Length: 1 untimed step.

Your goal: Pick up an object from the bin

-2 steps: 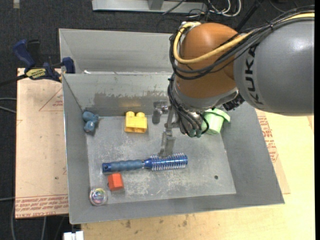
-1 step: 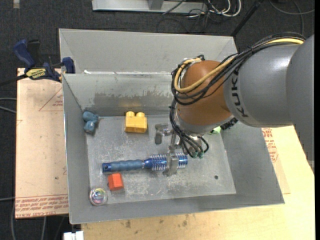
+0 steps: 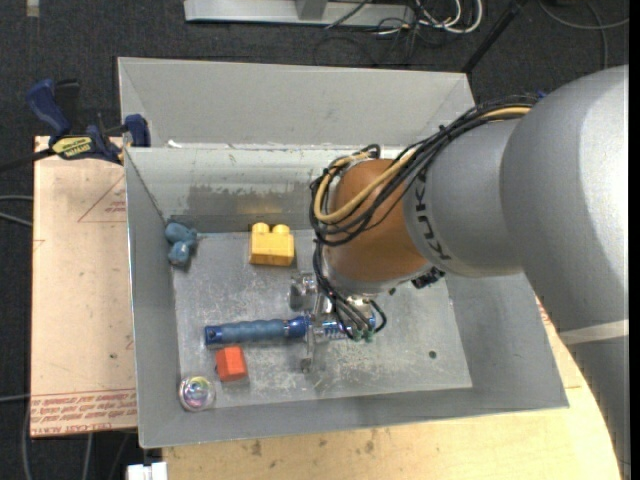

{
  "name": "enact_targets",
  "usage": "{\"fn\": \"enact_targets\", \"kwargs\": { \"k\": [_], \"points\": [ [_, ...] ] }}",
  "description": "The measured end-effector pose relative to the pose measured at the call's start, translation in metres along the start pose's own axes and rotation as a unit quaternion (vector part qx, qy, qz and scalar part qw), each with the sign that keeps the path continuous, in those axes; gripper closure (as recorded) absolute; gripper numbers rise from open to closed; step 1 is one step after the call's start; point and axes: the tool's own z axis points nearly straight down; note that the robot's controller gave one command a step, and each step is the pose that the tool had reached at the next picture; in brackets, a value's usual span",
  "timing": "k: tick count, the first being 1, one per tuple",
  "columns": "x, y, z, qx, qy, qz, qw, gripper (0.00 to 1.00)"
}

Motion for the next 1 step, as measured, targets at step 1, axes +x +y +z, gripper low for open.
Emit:
{"fn": "enact_targets", "kwargs": {
  "k": [1],
  "points": [
    [-0.0014, -0.0013, -0.0033, 0.0, -0.0023, 0.002, 1.0, 1.0]
  ]
}}
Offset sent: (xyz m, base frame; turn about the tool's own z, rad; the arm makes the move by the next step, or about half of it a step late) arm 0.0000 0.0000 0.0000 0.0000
